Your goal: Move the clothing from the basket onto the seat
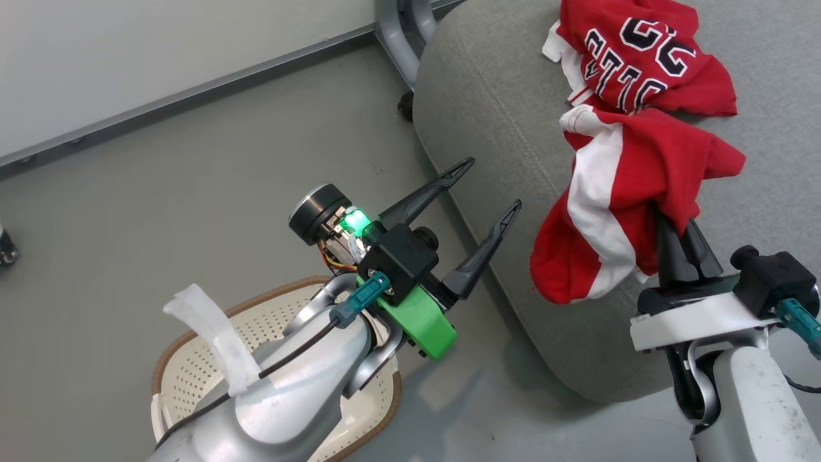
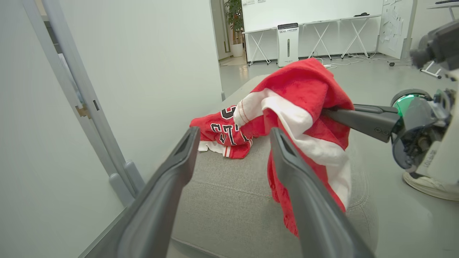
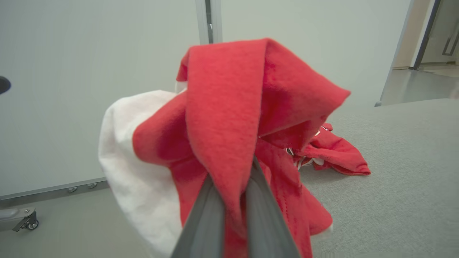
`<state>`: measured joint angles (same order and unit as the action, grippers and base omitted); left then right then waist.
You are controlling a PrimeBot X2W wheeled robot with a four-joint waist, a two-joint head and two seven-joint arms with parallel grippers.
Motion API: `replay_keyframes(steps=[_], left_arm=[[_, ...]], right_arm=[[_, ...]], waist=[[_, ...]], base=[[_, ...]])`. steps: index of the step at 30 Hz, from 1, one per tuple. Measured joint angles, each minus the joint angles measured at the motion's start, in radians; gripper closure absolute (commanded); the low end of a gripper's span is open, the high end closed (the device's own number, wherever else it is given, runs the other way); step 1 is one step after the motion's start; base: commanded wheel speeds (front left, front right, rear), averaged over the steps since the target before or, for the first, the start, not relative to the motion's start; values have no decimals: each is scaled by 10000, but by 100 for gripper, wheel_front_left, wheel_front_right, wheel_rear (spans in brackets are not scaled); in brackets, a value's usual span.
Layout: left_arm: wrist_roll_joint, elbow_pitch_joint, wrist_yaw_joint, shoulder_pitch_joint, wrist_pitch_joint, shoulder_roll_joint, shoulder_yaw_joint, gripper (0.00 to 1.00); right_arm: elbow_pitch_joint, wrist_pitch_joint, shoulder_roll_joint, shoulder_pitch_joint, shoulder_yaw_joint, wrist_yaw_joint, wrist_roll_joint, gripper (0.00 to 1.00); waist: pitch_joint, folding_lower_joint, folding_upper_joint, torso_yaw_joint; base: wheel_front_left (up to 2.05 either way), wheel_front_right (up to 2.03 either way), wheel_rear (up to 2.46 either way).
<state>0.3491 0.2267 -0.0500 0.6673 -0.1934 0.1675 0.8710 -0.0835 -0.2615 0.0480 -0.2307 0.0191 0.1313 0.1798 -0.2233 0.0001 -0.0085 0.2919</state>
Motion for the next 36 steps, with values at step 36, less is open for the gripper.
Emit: replay_keyframes(steps=[36], left_arm=[[-454,-940,88,1454,401,978,-188,0]], right_arm=[[-451,-2,1908,-7144,2339,0,-920,100]], waist=[[-3412,1,0,-211]], base=[[0,0,0]])
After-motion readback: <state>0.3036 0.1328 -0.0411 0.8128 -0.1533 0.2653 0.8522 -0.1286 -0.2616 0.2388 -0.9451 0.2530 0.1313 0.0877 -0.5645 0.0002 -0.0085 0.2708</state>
